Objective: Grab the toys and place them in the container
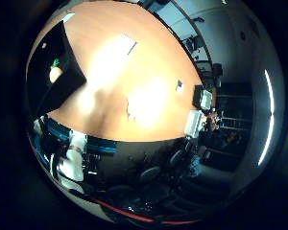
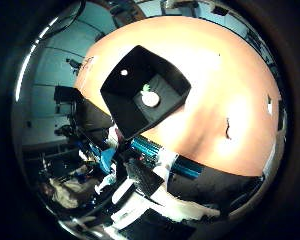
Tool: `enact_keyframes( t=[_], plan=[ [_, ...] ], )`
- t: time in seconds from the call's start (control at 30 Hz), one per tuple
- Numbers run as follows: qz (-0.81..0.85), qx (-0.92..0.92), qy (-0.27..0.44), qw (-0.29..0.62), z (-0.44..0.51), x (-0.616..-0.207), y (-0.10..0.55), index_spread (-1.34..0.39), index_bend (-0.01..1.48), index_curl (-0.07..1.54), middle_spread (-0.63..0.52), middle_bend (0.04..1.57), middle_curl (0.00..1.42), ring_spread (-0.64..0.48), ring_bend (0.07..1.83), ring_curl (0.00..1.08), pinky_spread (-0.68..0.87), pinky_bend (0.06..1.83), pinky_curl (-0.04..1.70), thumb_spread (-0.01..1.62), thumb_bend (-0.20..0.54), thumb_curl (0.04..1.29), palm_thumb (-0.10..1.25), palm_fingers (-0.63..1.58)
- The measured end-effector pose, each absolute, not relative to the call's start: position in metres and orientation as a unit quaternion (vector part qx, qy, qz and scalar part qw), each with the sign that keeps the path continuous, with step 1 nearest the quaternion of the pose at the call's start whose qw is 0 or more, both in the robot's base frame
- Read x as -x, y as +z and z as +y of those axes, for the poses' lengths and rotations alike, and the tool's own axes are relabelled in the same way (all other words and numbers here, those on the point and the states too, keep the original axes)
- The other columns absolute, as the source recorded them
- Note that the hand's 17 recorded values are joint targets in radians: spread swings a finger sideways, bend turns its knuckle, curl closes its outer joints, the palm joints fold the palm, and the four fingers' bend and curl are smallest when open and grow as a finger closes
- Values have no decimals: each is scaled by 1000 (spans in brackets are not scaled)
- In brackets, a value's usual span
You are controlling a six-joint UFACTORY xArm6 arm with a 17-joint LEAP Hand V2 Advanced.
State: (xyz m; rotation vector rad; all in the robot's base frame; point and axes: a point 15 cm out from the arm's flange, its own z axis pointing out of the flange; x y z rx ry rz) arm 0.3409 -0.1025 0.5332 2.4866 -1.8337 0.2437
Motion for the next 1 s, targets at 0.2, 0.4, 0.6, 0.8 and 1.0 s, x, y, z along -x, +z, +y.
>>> enact_keyframes(
  t=[0.2, 0.4, 0.6, 0.8, 1.0],
  plan=[
    [-640, -765, 66, 38, -199, -335, 505, -414, 155, 268, -29, 255, 334, 162, 437, 211, 468, 580, 311, 991, -27, 263, 311, 187],
    [-663, -744, 66, 46, -262, -349, 430, -404, 159, 265, -17, 249, 337, 171, 413, 211, 473, 584, 294, 988, -27, 270, 327, 167],
    [-667, -742, 36, 64, -294, -340, 324, -405, 159, 269, -16, 241, 335, 176, 384, 213, 464, 563, 277, 982, -27, 269, 342, 162],
    [-676, -733, 4, 73, -325, -339, 254, -405, 159, 267, -16, 237, 337, 176, 364, 217, 457, 544, 269, 981, -28, 268, 342, 162],
    [-688, -720, -29, 83, -355, -328, 207, -404, 161, 269, -12, 224, 337, 176, 348, 222, 466, 531, 262, 981, -28, 267, 343, 163]
  ],
)
